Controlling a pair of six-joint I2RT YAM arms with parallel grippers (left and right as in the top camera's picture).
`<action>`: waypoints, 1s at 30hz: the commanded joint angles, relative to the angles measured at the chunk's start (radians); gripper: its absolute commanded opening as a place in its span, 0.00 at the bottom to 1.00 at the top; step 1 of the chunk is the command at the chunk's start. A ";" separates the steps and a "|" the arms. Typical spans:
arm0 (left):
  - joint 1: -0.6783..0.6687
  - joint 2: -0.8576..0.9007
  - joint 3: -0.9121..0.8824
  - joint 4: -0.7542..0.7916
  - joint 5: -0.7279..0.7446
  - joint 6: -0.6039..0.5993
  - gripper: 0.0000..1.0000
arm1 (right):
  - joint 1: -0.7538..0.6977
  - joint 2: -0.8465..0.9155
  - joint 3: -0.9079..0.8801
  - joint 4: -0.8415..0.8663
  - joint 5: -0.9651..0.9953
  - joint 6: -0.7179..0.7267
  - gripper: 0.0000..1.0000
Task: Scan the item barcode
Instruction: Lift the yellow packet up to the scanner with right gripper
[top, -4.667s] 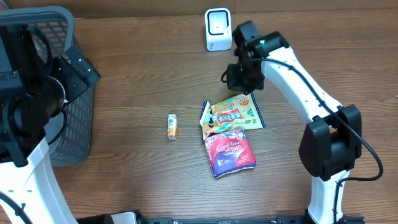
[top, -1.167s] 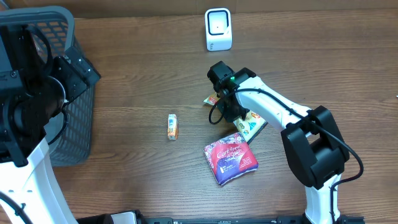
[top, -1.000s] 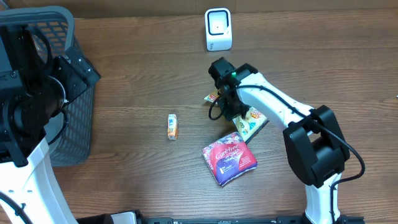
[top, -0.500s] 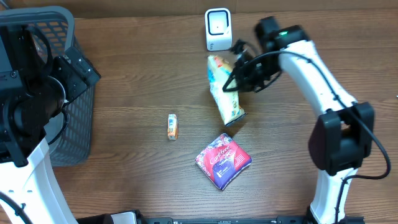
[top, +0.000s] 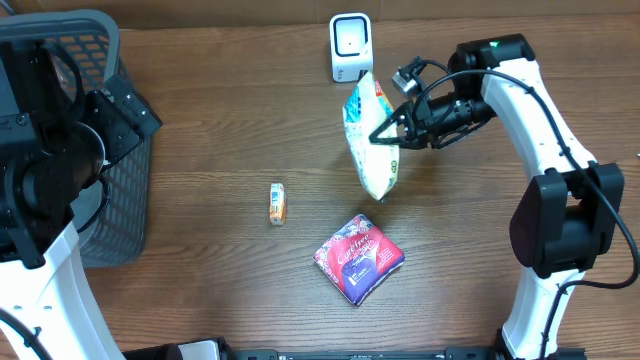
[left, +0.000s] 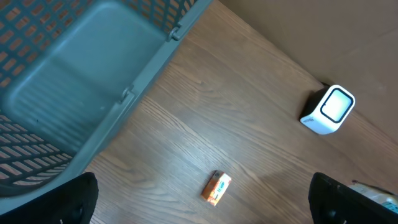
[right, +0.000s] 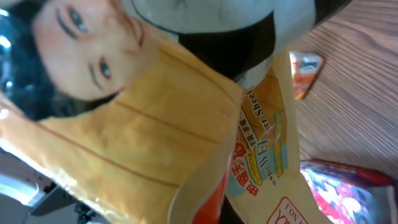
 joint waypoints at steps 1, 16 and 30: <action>0.005 0.004 0.008 0.002 0.002 0.016 1.00 | 0.035 -0.007 0.002 0.000 -0.081 -0.067 0.03; 0.005 0.004 0.008 0.002 0.002 0.016 1.00 | 0.238 -0.007 0.002 0.000 -0.034 -0.132 0.03; 0.005 0.004 0.008 0.002 0.002 0.016 1.00 | 0.243 -0.007 0.002 0.012 -0.036 -0.149 0.04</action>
